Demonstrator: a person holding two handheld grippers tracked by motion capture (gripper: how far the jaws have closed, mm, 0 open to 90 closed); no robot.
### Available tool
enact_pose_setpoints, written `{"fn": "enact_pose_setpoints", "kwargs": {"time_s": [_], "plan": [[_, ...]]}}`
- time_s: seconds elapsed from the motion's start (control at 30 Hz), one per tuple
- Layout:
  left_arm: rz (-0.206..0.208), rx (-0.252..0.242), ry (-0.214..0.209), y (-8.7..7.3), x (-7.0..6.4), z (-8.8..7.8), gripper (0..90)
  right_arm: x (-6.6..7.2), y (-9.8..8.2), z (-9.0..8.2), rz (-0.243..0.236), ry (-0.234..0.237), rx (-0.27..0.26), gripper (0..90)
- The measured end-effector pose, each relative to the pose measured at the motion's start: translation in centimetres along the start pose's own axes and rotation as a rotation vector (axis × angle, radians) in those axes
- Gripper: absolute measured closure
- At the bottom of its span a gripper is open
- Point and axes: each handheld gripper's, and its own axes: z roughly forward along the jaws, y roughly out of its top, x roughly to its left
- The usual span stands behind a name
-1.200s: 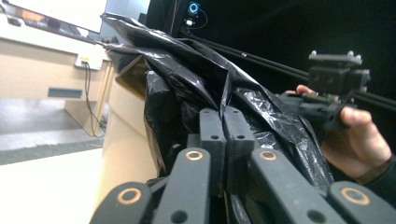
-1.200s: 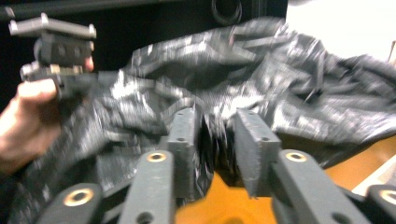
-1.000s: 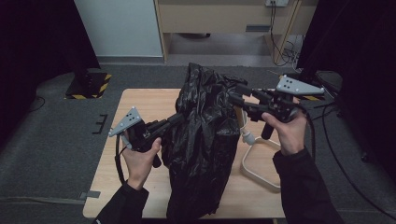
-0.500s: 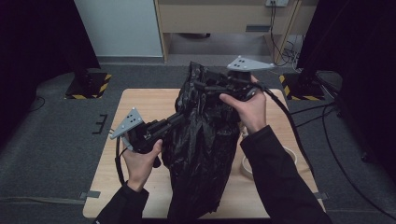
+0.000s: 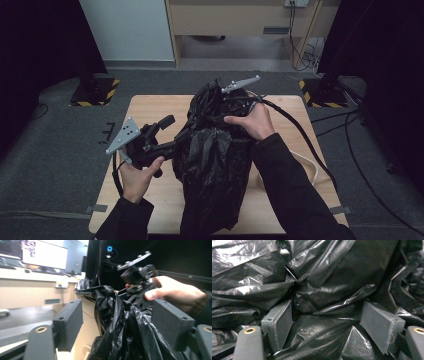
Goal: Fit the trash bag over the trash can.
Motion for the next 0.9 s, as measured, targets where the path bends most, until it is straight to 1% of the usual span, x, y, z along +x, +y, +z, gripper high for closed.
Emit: {"fn": "enact_pose_setpoints", "kwargs": {"time_s": [0.03, 0.1, 0.17, 0.27, 0.33, 0.4, 0.43, 0.5, 0.57, 0.6, 0.63, 0.67, 0.7, 0.73, 0.77, 0.8, 0.83, 0.9], "plan": [[0.001, 0.008, -0.005, -0.3, 0.2, 0.2, 23.7, 0.1, 0.0, 0.1, -0.002, -0.002, 0.005, 25.4], [-0.02, 0.02, -0.029, -0.9, 0.5, 0.6, 23.5, 0.2, 0.2, -0.1, -0.023, -0.008, -0.007, 25.8], [-0.035, 0.036, -0.044, -1.4, 0.7, 0.9, 27.1, 0.2, 0.3, -0.6, -0.036, -0.01, -0.057, 25.9], [-0.056, 0.048, -0.079, -1.9, 0.6, 1.1, 40.8, 0.3, 0.5, -1.8, -0.036, -0.004, -0.155, 24.4], [-0.05, 0.053, -0.087, -1.9, 0.4, 1.1, 46.5, 0.3, 0.8, -2.8, -0.035, -0.007, -0.232, 24.1], [-0.054, 0.055, -0.093, -1.8, 0.2, 1.0, 53.7, 0.3, 1.1, -3.9, -0.029, -0.008, -0.323, 24.4], [-0.049, 0.057, -0.095, -1.7, 0.1, 1.0, 55.7, 0.3, 1.3, -4.5, -0.03, -0.009, -0.367, 25.2], [-0.051, 0.056, -0.099, -1.6, 0.0, 0.9, 60.4, 0.5, 1.5, -5.9, -0.026, 0.007, -0.449, 26.3], [-0.047, 0.061, -0.105, -1.5, -0.1, 0.8, 65.2, 0.7, 1.7, -7.4, -0.046, 0.024, -0.507, 27.3], [-0.048, 0.061, -0.109, -1.4, -0.2, 0.8, 67.1, 0.9, 1.6, -8.2, -0.049, 0.038, -0.551, 28.5], [-0.044, 0.063, -0.113, -1.4, -0.3, 0.8, 70.4, 1.2, 1.1, -9.9, -0.078, 0.052, -0.565, 30.7], [-0.042, 0.063, -0.113, -1.3, -0.4, 0.8, 70.4, 1.2, 1.1, -9.9, -0.078, 0.052, -0.565, 30.7], [-0.039, 0.066, -0.117, -1.3, -0.5, 0.8, 71.3, 1.3, 0.9, -10.4, -0.091, 0.045, -0.574, 30.8], [-0.043, 0.066, -0.117, -1.2, -0.6, 0.9, 74.2, 1.4, 0.3, -11.8, -0.098, 0.052, -0.598, 31.9], [-0.043, 0.066, -0.117, -1.2, -0.6, 0.9, 75.2, 1.4, 0.3, -11.8, -0.098, 0.052, -0.598, 31.9], [-0.044, 0.066, -0.119, -1.2, -0.7, 0.9, 75.2, 1.5, -0.1, -12.4, -0.11, 0.055, -0.607, 31.9], [-0.042, 0.067, -0.122, -1.1, -0.8, 0.8, 76.4, 1.6, -0.8, -12.9, -0.126, 0.062, -0.603, 31.9], [-0.043, 0.068, -0.128, -1.0, -1.0, 0.8, 77.9, 1.9, -2.6, -13.3, -0.144, 0.074, -0.584, 33.3]]}}
